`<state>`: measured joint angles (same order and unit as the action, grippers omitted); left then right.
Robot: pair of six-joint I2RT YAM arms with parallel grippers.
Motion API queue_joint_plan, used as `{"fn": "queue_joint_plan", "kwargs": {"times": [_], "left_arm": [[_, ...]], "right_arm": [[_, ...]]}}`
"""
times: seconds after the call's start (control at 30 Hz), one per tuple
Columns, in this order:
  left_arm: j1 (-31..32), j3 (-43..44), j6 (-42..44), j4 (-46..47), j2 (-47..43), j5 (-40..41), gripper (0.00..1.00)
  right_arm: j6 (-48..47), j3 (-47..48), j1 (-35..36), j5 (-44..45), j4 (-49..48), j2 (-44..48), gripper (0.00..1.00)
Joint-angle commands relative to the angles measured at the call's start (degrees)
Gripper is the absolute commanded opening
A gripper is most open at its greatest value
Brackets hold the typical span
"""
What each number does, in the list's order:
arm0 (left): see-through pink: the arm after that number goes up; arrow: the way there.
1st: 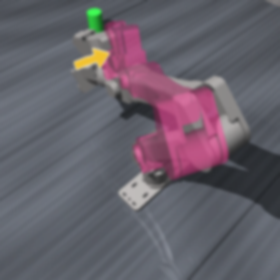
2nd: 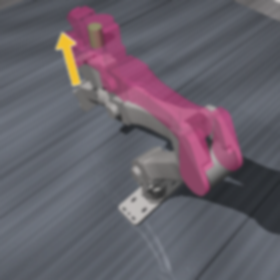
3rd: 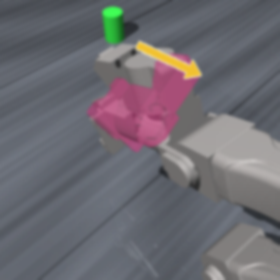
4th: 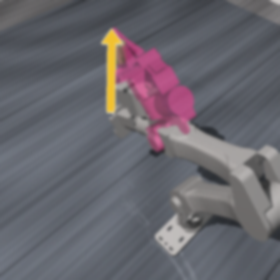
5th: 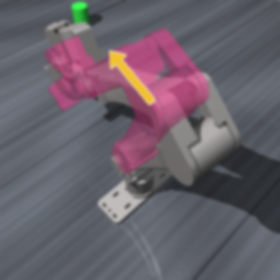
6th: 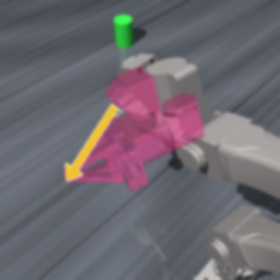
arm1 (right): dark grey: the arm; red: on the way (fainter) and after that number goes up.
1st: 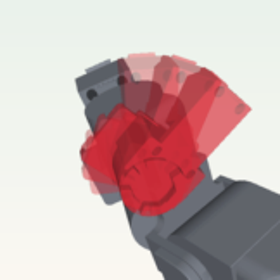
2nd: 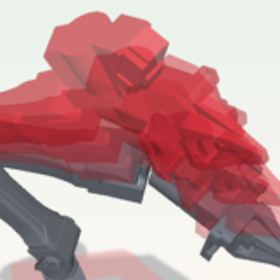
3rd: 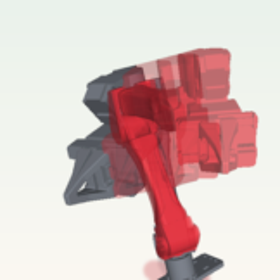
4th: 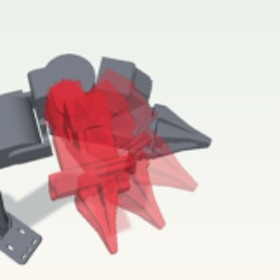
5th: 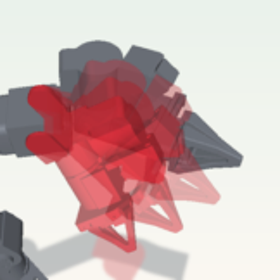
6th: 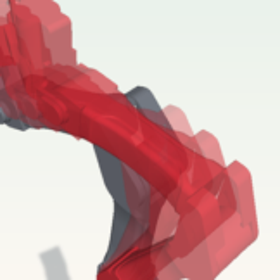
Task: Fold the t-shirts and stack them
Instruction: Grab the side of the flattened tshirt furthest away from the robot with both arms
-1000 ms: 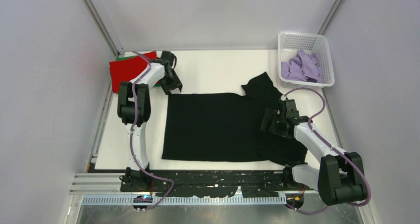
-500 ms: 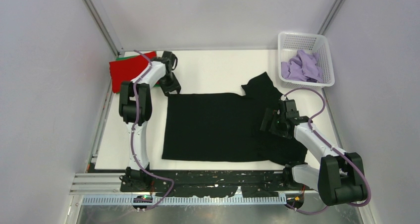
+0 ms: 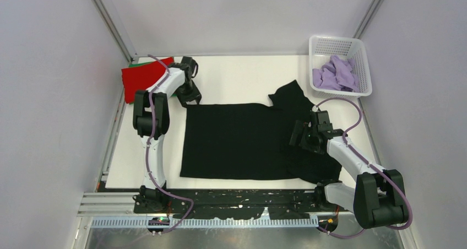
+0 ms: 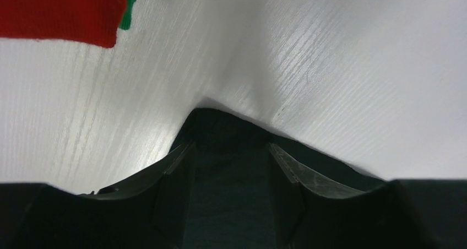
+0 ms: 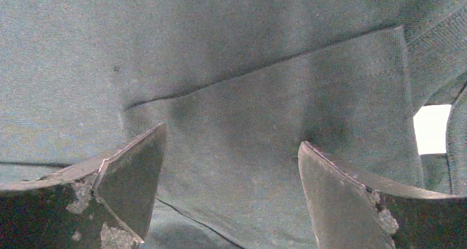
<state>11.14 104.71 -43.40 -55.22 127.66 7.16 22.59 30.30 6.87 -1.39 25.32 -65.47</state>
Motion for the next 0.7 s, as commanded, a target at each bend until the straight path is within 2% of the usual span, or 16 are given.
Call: {"fn": "queue_joint_plan", "kwargs": {"times": [0.0, 0.2, 0.3, 0.4, 0.57, 0.63, 0.67], "left_arm": [[0.0, 2.7, -0.7, -2.7, -0.4, 0.2, 0.52], [1.6, 2.6, -0.4, -6.6, 0.8, 2.1, 0.45], [2.0, -0.2, -0.5, -5.8, -0.4, 2.1, 0.44], [2.0, -2.6, -0.9, -3.5, -1.7, 2.1, 0.37], [2.0, -3.6, -0.6, -2.5, -2.0, 0.8, 0.15], [2.0, -4.1, -0.4, -1.9, -2.2, 0.8, 0.02], [2.0, -4.3, -0.4, -1.7, -2.3, 0.8, 0.00]], "right_arm": [[-0.6, -0.4, -0.4, 0.0, 0.1, 0.5, 0.96], [-0.6, -0.3, -0.4, -0.2, 0.0, 0.4, 0.96], [-0.6, -0.4, -0.4, -0.4, -0.2, 0.5, 0.96], [-0.6, -0.5, -0.4, -0.7, -0.1, 0.6, 0.96], [-0.6, -0.6, -0.4, -0.8, -0.2, 1.4, 0.96], [-0.6, -0.6, -0.3, -0.9, -0.2, 1.7, 0.96], [-0.6, -0.7, -0.4, -0.8, -0.2, 1.7, 0.96]]}}
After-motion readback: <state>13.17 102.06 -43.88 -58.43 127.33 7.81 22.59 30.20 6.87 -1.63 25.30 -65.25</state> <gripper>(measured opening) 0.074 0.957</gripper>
